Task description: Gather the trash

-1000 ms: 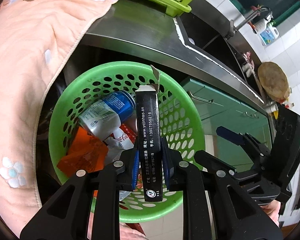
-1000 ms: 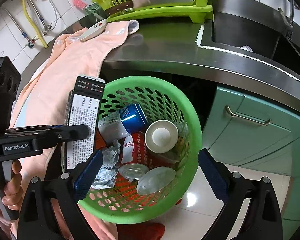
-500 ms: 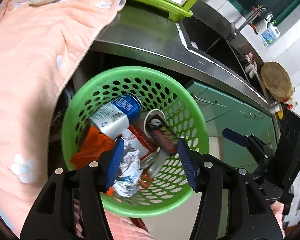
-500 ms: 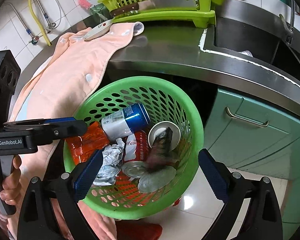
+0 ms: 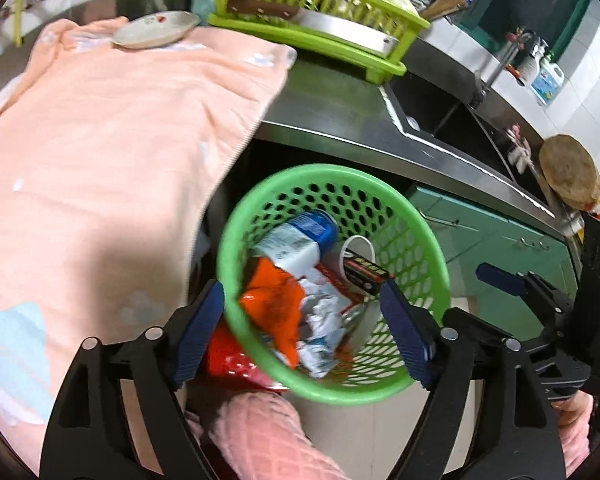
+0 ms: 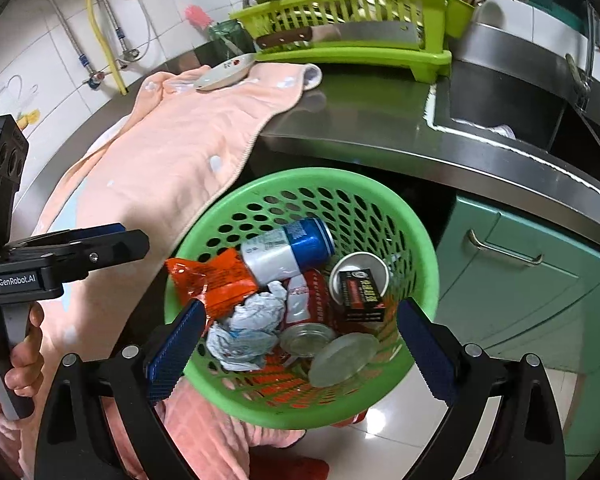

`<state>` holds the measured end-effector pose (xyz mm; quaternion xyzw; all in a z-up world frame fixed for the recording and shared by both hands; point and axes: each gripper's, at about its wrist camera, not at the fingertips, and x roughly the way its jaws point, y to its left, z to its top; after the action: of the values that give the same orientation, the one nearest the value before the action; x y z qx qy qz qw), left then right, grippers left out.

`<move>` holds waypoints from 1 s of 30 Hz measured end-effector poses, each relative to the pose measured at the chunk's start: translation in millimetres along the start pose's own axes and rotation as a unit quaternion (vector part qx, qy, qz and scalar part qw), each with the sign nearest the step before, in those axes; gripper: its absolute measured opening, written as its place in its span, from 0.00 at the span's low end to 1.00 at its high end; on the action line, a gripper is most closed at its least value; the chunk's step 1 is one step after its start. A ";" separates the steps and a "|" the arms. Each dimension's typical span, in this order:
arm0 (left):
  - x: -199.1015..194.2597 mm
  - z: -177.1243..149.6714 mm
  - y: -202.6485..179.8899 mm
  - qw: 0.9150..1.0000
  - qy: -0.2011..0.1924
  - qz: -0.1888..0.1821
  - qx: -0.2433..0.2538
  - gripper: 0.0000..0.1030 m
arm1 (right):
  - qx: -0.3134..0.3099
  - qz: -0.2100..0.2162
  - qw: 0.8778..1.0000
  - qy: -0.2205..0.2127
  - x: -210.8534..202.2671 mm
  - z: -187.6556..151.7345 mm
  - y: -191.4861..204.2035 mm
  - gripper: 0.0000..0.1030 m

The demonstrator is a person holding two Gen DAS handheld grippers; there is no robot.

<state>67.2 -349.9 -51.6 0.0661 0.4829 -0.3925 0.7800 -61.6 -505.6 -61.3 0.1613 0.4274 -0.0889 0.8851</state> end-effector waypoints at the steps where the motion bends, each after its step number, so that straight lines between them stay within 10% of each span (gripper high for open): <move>1: -5.1 -1.8 4.3 1.000 -0.005 0.002 -0.002 0.78 | -0.004 0.000 1.000 -0.003 -1.7 -0.5 5.5 0.90; 30: -122.0 -55.2 89.8 0.983 -0.129 0.128 -0.014 0.95 | -0.072 -0.011 0.996 -0.056 -22.0 -18.1 102.5 0.90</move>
<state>61.7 -194.9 -7.1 0.0648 0.3715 -0.2879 0.8803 -58.1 -403.2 -33.1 0.0868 0.3841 -0.0769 0.9160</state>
